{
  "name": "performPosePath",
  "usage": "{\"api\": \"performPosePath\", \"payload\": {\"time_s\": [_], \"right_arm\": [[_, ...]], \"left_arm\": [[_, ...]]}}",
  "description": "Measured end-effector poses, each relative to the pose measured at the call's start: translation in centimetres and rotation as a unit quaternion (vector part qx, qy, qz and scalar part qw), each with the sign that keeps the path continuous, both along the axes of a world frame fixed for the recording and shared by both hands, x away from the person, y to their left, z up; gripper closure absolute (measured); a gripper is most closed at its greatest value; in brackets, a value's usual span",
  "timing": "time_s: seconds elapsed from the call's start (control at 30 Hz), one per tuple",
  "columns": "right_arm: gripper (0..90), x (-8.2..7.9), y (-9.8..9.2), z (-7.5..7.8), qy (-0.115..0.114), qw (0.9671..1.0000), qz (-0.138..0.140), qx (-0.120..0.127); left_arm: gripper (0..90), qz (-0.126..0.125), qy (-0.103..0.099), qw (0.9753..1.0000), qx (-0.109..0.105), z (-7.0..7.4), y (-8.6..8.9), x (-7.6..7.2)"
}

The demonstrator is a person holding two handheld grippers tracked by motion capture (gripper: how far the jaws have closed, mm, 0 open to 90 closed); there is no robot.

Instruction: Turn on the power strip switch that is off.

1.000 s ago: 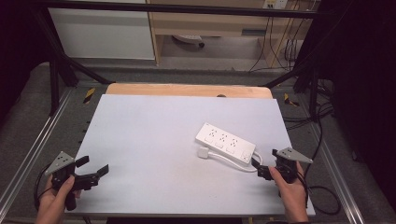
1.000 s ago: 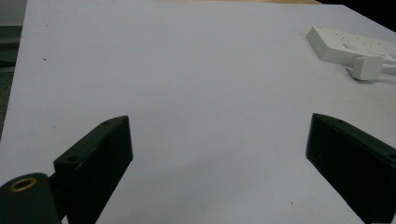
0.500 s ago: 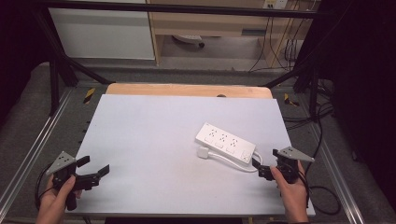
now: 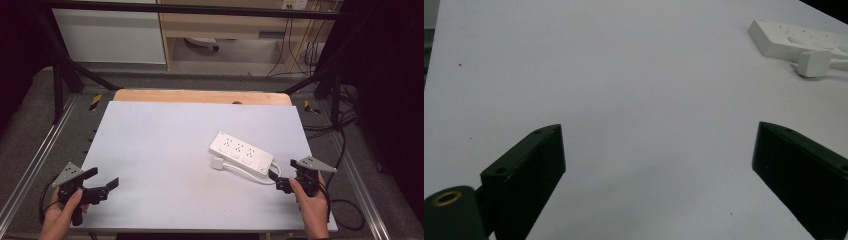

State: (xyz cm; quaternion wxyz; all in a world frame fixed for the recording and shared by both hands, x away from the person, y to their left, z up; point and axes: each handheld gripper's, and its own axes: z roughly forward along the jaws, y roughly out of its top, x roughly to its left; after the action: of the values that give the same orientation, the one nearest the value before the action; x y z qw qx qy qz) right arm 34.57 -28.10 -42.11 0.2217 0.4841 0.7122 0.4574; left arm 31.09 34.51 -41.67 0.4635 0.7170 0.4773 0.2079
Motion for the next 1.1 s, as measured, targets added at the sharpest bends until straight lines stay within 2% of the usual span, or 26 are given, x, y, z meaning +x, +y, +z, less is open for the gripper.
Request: {"api": "performPosePath", "payload": {"time_s": [0.33,0.47,0.57,0.63,0.87,0.97,1.1], "right_arm": [[3.6,0.5,0.8,0.3,0.0,0.9999,-0.003,0.012],[3.5,0.7,1.7,0.5,-0.001,0.9999,0.011,0.007],[3.5,0.6,1.8,0.6,-0.001,0.9997,0.02,0.009],[3.1,0.5,1.8,0.8,-0.005,0.9998,0.018,0.012],[4.4,0.1,1.6,1.4,-0.018,0.9996,0.012,0.019],[5.6,0.2,1.6,1.8,-0.019,0.9995,0.009,0.024],[5.7,0.2,1.8,2.5,-0.032,0.9991,0.004,0.027]], "left_arm": [[6.9,-0.002,0.002,1.0,0.003,0.0,0.0,0.1],[6.8,-0.003,-0.003,1.0,-0.001,0.1,0.0,0.1],[6.9,-0.006,0.005,1.0,0.003,-0.1,-0.1,0.3],[7.0,-0.003,0.01,0.9999,0.005,-0.1,-0.1,0.3],[7.0,-0.005,0.009,0.9999,0.008,0.0,-0.3,0.1],[6.7,-0.009,0.003,1.0,0.0,0.0,-0.3,0.1],[7.0,-0.001,0.009,1.0,-0.003,-0.1,-0.1,0.2]]}}
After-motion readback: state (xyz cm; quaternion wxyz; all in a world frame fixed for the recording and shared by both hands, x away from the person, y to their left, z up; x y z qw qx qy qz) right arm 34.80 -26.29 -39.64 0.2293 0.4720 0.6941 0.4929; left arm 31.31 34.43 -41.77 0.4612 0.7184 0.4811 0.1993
